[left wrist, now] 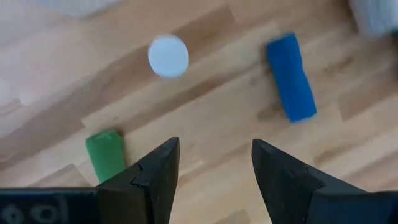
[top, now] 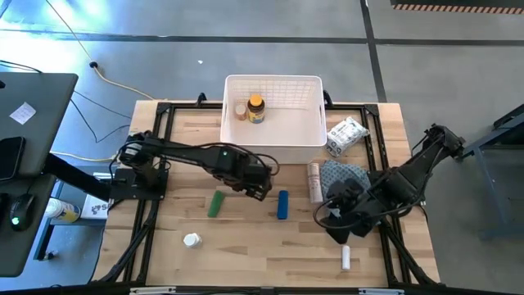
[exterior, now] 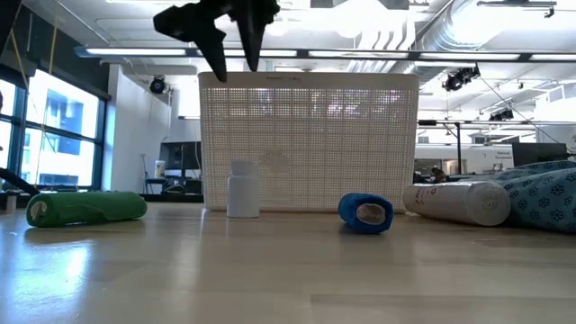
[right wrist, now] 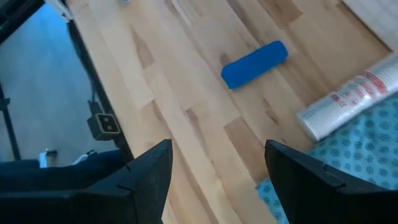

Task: Pick & place medical supplies in basket/bin
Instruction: Put the white medicine bottle into the white bin

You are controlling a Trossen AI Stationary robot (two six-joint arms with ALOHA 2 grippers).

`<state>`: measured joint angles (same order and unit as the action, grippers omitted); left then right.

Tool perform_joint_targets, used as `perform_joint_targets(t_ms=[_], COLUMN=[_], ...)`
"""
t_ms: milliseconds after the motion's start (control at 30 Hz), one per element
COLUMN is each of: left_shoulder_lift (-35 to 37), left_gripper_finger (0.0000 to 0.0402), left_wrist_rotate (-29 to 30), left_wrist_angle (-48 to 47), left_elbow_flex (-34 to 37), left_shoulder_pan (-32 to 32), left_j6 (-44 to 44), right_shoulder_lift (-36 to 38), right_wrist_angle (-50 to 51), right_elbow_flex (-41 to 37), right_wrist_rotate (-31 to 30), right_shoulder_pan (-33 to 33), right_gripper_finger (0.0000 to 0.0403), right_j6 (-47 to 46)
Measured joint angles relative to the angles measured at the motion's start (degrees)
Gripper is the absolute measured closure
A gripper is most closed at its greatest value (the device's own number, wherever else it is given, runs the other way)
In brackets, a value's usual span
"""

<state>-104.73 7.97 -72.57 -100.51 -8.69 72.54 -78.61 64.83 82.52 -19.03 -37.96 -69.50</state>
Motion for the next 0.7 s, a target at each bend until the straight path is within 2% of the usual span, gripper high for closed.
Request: perform_joint_targets(t_ms=[167, 367, 600, 700], left_shoulder_lift=[-0.4, -0.3, -0.3, -0.3], left_gripper_finger=[0.017, 0.017, 0.017, 0.017], left_wrist_rotate=[3.3, 1.2, -1.5, -1.5], left_wrist_angle=[-0.9, 1.7, 3.1, 4.8], left_elbow_flex=[0.1, 0.0, 0.0, 0.0], left_shoulder_pan=[-0.3, -0.3, -0.3, -0.3], left_j6=[2.7, 2.4, 1.4, 1.3], right_shoulder_lift=[0.0, 0.0, 0.0, 0.0], right_wrist_angle=[0.0, -0.6, -4.6, -5.1], right_elbow_flex=[0.0, 0.0, 0.0, 0.0], right_wrist_rotate=[0.3, 0.5, -8.4, -9.8], right_shoulder_pan=[0.0, 0.8, -0.5, -0.3], right_gripper_finger=[0.0157, 0.0157, 0.0157, 0.0157], right_j6=[-2.2, -2.5, -5.0, -5.1])
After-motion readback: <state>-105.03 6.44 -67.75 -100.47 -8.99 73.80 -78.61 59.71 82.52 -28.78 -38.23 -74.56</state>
